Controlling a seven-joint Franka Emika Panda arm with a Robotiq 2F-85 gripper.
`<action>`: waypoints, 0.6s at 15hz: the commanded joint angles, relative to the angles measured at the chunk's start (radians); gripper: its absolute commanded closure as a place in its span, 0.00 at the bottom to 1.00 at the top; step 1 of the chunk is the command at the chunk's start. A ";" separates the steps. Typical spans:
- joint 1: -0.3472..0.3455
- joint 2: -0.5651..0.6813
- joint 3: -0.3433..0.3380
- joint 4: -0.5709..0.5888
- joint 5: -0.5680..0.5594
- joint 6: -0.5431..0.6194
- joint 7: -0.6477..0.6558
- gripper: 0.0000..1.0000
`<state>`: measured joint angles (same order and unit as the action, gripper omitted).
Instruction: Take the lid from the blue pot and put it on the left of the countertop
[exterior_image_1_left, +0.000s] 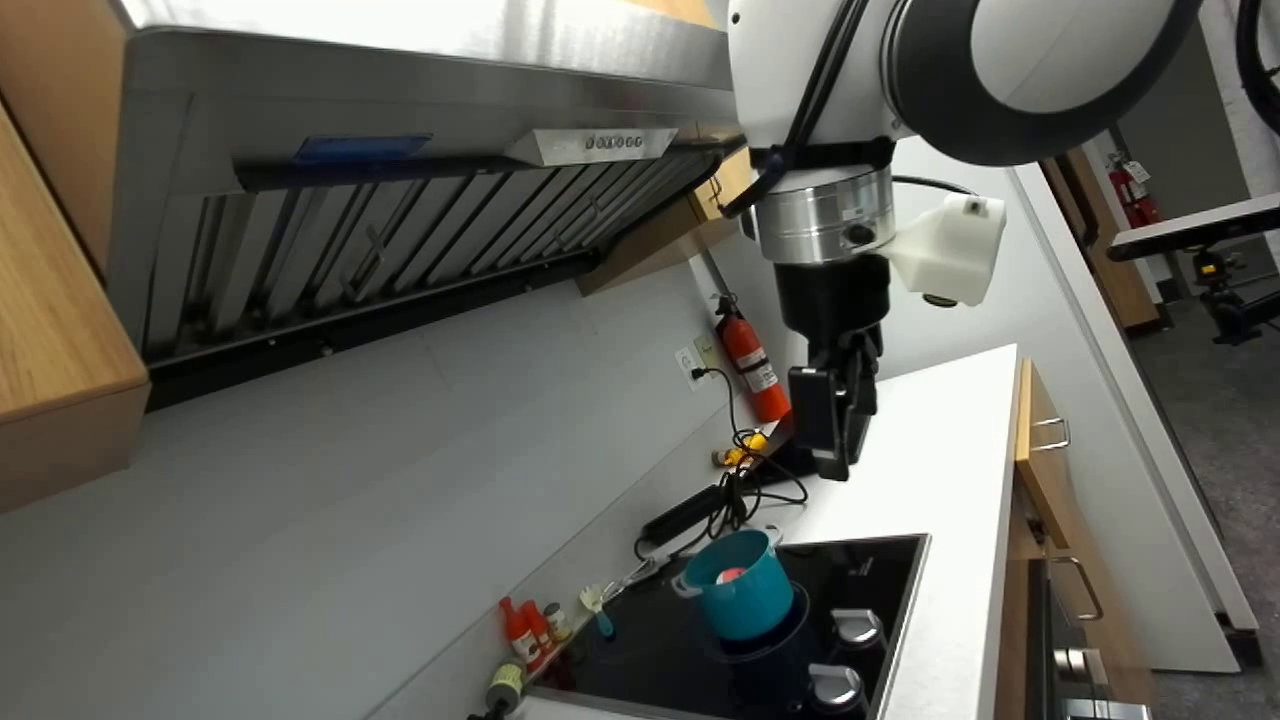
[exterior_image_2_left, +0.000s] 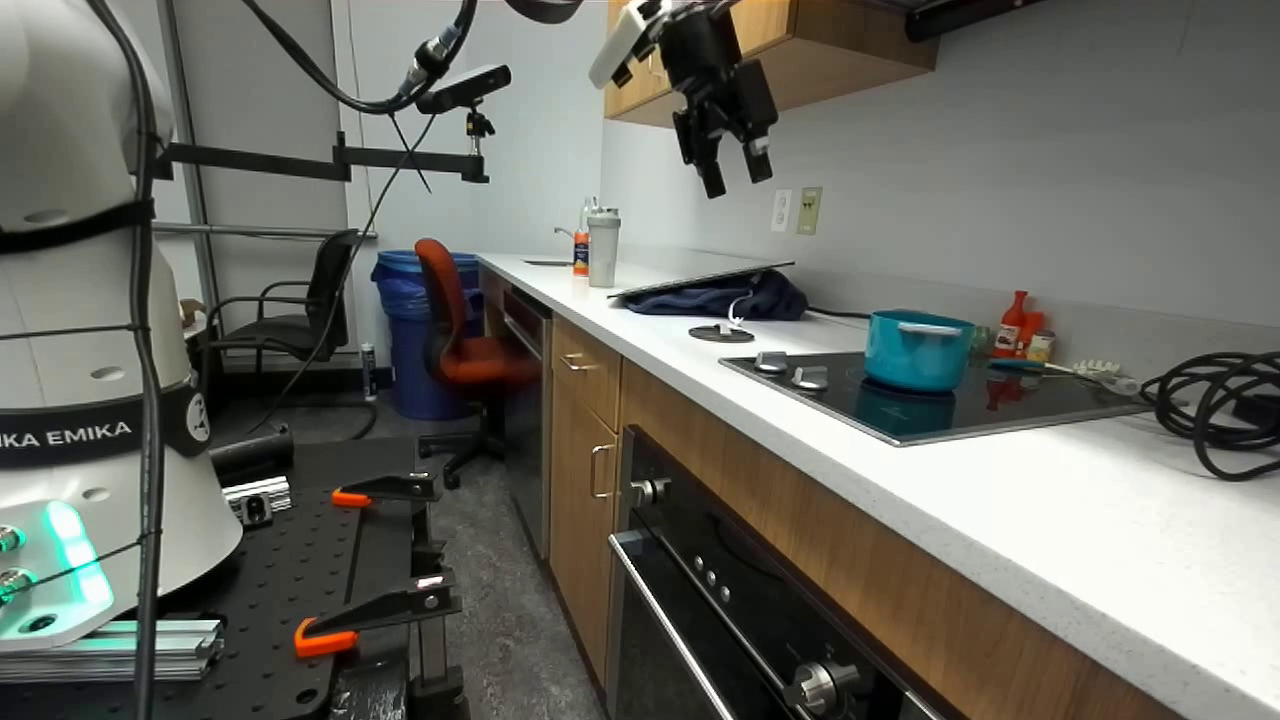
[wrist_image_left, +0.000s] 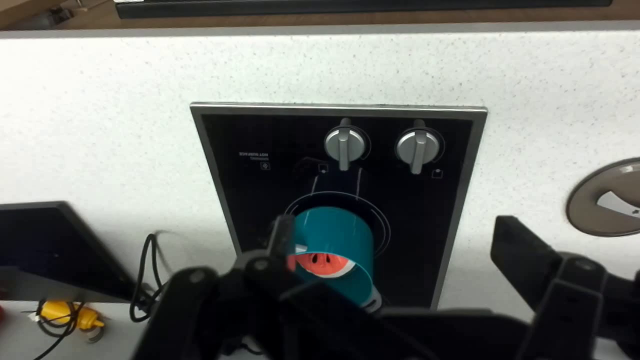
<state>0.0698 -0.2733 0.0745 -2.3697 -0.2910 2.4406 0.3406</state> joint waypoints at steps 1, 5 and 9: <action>-0.044 -0.090 0.028 -0.058 -0.003 0.030 0.026 0.00; -0.065 -0.133 0.031 -0.078 0.002 0.031 0.017 0.00; -0.075 -0.106 0.034 -0.047 0.015 0.003 -0.010 0.00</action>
<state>0.0170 -0.3787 0.0875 -2.4178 -0.2905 2.4433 0.3429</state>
